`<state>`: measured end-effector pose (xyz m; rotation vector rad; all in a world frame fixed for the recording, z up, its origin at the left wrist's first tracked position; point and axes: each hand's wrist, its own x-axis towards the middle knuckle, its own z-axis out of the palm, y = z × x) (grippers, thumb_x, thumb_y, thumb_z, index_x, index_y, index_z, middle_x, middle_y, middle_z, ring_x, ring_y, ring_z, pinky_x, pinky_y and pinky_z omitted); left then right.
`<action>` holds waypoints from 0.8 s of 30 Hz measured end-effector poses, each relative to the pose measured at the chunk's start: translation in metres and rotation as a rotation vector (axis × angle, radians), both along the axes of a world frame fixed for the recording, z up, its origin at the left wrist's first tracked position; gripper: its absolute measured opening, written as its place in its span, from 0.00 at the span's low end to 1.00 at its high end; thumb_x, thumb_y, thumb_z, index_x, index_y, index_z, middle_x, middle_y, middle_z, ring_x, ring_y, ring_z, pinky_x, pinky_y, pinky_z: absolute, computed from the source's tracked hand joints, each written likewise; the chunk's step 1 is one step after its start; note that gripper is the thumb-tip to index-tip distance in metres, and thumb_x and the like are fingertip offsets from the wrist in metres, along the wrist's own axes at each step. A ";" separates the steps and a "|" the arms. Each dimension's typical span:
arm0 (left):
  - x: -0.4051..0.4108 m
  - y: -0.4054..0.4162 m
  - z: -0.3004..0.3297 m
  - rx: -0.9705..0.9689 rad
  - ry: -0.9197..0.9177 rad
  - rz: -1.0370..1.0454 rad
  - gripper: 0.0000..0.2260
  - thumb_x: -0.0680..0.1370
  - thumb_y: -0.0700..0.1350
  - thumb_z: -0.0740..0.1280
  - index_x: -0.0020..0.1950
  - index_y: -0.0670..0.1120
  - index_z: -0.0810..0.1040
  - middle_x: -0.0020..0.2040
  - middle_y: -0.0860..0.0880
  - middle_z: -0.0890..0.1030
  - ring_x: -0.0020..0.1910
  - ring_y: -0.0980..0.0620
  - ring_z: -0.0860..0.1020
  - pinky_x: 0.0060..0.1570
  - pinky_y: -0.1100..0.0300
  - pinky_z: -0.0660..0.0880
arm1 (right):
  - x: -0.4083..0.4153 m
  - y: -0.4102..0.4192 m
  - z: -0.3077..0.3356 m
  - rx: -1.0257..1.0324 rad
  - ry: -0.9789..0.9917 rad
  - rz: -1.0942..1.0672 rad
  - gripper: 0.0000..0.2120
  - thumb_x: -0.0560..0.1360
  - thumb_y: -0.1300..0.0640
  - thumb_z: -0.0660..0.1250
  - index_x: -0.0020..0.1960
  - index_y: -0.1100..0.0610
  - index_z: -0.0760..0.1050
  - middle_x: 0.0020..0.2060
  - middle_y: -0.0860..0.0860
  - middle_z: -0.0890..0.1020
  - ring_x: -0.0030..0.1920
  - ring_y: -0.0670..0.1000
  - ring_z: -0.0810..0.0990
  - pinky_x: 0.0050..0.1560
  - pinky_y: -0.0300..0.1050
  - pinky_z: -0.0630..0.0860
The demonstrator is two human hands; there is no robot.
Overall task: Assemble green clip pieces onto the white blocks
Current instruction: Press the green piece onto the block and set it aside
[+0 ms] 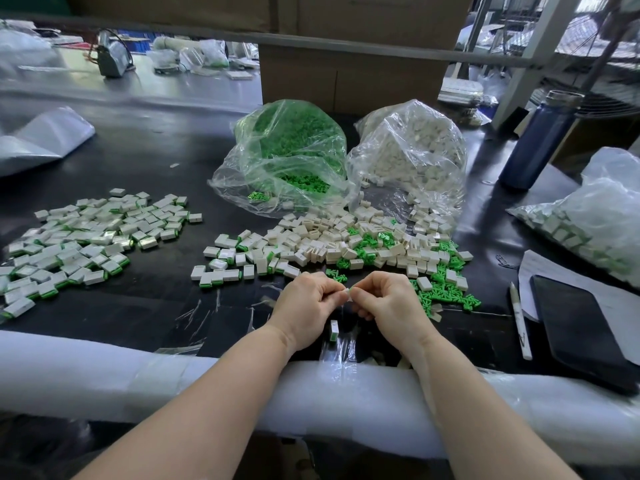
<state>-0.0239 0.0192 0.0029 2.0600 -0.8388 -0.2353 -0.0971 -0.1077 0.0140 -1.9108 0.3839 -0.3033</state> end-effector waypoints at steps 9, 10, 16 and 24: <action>-0.005 -0.003 0.005 -0.113 0.124 0.053 0.06 0.76 0.47 0.67 0.51 0.52 0.81 0.44 0.52 0.83 0.46 0.53 0.81 0.52 0.53 0.77 | -0.002 0.001 0.000 0.138 -0.146 -0.071 0.02 0.71 0.64 0.71 0.40 0.61 0.79 0.32 0.55 0.82 0.31 0.47 0.80 0.31 0.34 0.75; -0.006 -0.003 0.006 -0.115 0.127 0.053 0.05 0.76 0.47 0.68 0.51 0.53 0.81 0.43 0.52 0.83 0.45 0.52 0.81 0.51 0.53 0.77 | -0.002 0.001 0.000 0.128 -0.145 -0.070 0.03 0.71 0.63 0.72 0.40 0.60 0.79 0.32 0.55 0.83 0.32 0.48 0.80 0.32 0.35 0.75; -0.007 -0.002 0.008 -0.116 0.141 0.074 0.03 0.75 0.46 0.69 0.46 0.52 0.81 0.40 0.51 0.82 0.43 0.52 0.80 0.49 0.53 0.77 | -0.002 0.000 -0.001 0.124 -0.164 -0.029 0.04 0.70 0.64 0.72 0.37 0.59 0.79 0.31 0.56 0.82 0.31 0.50 0.78 0.31 0.35 0.73; -0.004 -0.001 0.009 -0.178 0.166 0.046 0.07 0.75 0.40 0.67 0.43 0.52 0.79 0.43 0.47 0.80 0.41 0.47 0.77 0.47 0.55 0.76 | -0.001 -0.001 -0.003 0.128 -0.172 -0.006 0.05 0.75 0.61 0.68 0.40 0.56 0.78 0.34 0.54 0.81 0.35 0.51 0.77 0.33 0.38 0.74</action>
